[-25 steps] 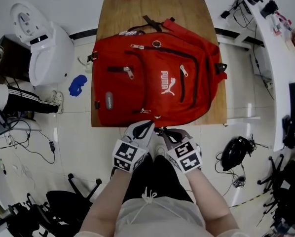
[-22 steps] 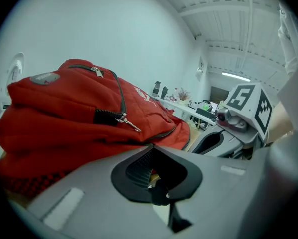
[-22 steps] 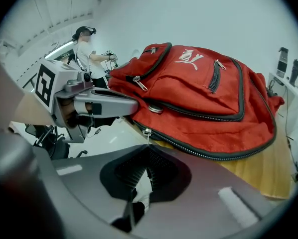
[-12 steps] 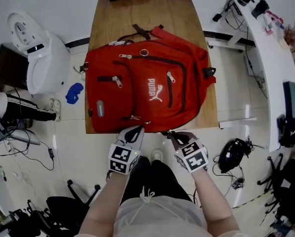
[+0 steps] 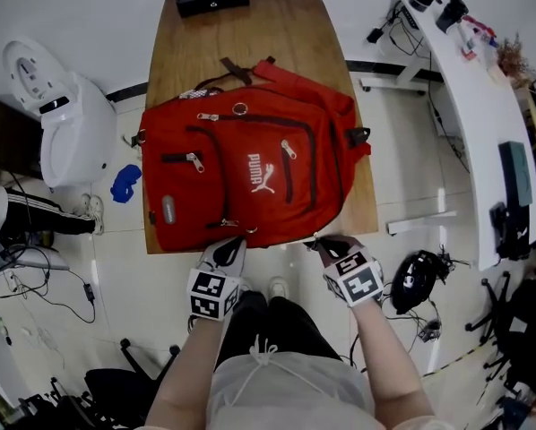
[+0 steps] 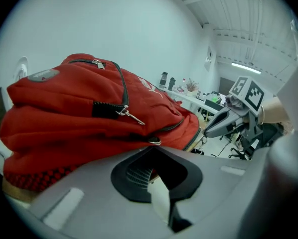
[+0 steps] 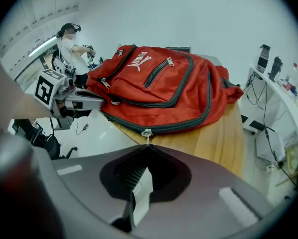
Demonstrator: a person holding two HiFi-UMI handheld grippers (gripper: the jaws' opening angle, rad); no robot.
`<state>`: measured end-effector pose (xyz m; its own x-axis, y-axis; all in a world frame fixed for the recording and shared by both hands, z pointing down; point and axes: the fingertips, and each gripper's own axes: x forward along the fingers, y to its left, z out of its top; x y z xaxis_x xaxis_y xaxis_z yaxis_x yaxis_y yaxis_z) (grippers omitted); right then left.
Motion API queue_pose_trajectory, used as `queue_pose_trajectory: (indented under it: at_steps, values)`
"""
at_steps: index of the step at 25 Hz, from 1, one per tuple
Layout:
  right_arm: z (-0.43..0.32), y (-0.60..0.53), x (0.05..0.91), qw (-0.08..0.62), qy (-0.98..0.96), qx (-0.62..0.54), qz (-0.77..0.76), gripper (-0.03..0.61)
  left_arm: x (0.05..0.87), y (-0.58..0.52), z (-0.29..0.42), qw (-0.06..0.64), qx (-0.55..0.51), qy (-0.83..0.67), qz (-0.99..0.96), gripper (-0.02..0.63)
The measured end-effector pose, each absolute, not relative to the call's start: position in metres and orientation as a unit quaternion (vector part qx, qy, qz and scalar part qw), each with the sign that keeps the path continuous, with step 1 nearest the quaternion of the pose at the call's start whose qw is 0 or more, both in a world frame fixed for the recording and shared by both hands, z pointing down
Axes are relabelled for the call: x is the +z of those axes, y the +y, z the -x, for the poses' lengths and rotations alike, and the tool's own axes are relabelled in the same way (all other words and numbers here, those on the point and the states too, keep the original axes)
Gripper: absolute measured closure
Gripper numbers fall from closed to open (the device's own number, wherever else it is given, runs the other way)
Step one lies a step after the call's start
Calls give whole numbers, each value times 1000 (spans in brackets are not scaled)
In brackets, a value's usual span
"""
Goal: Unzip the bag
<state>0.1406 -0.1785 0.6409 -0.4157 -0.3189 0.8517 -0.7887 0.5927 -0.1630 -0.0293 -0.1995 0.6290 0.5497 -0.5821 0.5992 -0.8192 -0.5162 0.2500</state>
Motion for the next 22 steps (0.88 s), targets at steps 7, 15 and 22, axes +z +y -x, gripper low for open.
queue_pose_trajectory:
  at_steps: [7,15,22]
  values:
    - [-167,-194,636,448,-779,251,-360,571,632,-202,31,271,243,-420,-831,607]
    - [-208,-222,633,475,-761,236,-373,571,635,-202,31,295,245,-410,-828,607]
    - [-215,-241,628,461,-760,236,-393,569,637,-204,31,295,251,-417,-822,607]
